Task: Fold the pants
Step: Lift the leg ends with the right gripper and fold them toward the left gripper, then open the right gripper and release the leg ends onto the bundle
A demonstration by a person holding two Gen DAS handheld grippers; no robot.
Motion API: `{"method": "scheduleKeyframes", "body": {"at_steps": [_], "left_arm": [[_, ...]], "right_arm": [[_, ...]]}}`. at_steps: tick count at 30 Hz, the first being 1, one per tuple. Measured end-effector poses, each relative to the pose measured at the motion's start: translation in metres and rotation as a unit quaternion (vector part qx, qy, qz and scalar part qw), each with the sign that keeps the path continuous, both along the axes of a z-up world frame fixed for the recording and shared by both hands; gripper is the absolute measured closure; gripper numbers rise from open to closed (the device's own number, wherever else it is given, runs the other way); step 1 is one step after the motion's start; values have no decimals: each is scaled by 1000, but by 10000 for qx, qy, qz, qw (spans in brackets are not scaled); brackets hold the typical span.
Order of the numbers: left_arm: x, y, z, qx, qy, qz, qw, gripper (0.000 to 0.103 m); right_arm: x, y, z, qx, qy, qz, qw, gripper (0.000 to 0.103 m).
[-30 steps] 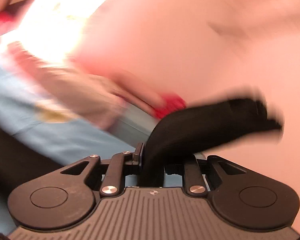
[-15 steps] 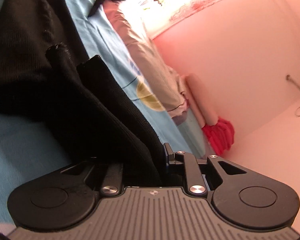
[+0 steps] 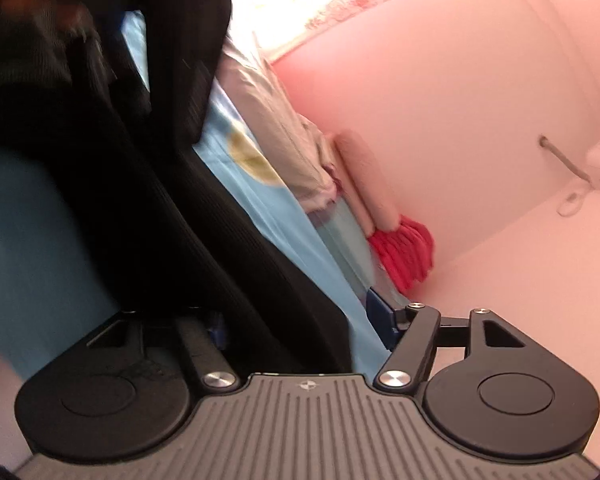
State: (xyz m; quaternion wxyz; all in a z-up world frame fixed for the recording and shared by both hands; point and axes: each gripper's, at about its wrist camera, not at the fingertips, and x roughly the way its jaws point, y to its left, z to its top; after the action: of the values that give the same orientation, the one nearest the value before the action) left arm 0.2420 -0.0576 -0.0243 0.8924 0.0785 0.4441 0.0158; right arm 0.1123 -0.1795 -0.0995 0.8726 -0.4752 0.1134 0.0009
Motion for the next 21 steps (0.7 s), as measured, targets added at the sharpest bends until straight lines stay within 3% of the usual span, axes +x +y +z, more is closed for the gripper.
{"method": "scheduleKeyframes", "body": {"at_steps": [3,5,7,9,11,13,14,16,17,21], "left_arm": [[-4,1,1,138,-55,-27,9999,0],[-4,3,2,131,-82,-1,9999,0],[-6,4,0,102,-109,91,9998,0],[-5,3,0,121,-109,160,9997,0],[-6,1,1,165,-103,173,9997,0],[-6,0,1,211,-105,133,9996,0],[-6,1,1,204,-102,118,9997,0],[-6,1,1,124,-58,80,9999,0],[-6,0,1,159,-63,89,9998,0],[-4,1,1,122,2,168,9998,0]], "right_arm": [[-2,-41,4,139,-150,-711,9973,27],[1,-64,13,670,33,-1078,9919,20],[7,-63,21,1095,162,-1271,9857,24],[4,-39,19,861,29,-1005,9912,31],[9,-27,16,540,-29,-511,9972,29],[17,-39,10,329,-209,-549,9977,28],[30,-58,11,497,-103,-998,9937,21],[42,-96,28,1671,426,-1286,9766,18],[41,-101,32,1912,550,-1294,9714,18],[36,-79,31,1040,646,-739,9897,26]]}}
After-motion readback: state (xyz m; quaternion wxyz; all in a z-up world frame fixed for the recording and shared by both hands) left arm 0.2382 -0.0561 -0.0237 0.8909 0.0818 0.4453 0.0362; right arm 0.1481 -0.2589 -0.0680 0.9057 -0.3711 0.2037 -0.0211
